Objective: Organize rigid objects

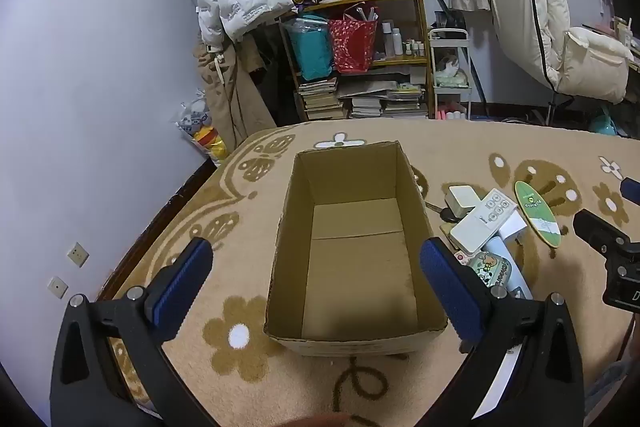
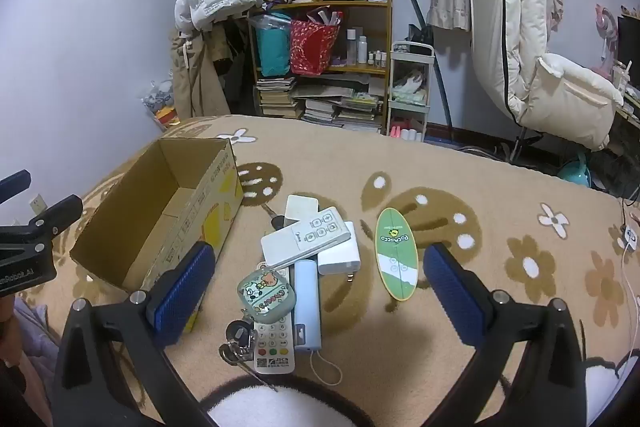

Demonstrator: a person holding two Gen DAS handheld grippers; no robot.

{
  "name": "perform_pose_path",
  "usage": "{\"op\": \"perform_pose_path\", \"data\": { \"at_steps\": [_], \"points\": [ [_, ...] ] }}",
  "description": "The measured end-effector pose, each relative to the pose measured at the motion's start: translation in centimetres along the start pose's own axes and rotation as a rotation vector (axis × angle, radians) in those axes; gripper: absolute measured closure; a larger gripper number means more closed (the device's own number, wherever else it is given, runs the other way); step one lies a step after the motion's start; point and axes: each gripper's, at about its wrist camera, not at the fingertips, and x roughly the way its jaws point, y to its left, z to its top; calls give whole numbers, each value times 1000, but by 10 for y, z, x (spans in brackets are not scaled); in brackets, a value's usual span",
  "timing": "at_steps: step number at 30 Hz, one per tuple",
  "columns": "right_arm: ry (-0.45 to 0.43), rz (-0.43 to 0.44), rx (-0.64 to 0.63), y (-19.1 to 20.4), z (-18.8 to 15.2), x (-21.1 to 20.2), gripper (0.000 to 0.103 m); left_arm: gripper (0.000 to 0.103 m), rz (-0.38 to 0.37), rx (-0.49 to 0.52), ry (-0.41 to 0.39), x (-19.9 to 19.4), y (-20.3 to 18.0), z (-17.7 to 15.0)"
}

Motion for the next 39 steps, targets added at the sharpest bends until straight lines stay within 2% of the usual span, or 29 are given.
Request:
{"op": "perform_pose_path", "data": {
  "at_steps": [21, 39],
  "points": [
    [-1, 2, -3, 0, 0, 2, 0, 0, -9, 18, -7, -3, -2, 1],
    [2, 2, -1, 2, 0, 3, 0, 0, -25, -16, 18, 1, 1, -2]
  ]
}}
